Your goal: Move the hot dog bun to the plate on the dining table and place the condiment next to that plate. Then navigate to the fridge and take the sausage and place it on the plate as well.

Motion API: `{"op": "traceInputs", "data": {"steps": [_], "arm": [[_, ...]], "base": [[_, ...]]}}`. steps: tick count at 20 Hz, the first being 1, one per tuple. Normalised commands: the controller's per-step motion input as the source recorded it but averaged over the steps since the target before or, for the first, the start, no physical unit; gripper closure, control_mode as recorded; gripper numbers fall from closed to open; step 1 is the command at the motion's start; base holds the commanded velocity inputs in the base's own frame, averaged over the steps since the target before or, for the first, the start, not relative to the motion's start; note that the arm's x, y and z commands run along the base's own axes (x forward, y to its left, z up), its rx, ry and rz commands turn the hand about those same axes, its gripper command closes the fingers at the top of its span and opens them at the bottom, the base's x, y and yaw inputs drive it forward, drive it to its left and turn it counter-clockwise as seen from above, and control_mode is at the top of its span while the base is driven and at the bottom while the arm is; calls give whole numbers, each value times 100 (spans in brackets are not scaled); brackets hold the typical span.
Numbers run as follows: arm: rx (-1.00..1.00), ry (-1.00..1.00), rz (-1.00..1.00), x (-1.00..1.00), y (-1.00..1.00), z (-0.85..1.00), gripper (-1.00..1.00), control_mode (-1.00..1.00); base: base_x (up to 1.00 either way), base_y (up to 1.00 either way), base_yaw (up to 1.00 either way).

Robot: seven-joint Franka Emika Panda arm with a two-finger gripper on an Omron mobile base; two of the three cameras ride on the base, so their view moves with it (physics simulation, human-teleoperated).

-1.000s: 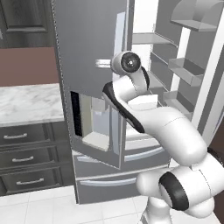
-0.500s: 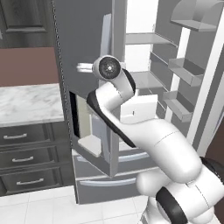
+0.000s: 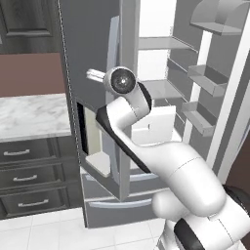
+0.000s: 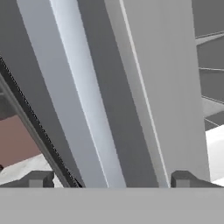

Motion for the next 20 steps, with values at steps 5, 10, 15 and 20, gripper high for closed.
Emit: {"op": "traceInputs", "data": {"steps": [5, 10, 15, 20], "arm": [[31, 0, 0, -70, -38, 21, -100, -100], [30, 0, 0, -63, -37, 9, -100, -100], [13, -2, 0, -52, -23, 0, -100, -100], [8, -8, 1, -67, -25, 9, -100, -100]], "base": [[0, 0, 0], [0, 0, 0], [0, 0, 0], [0, 0, 0]]}}
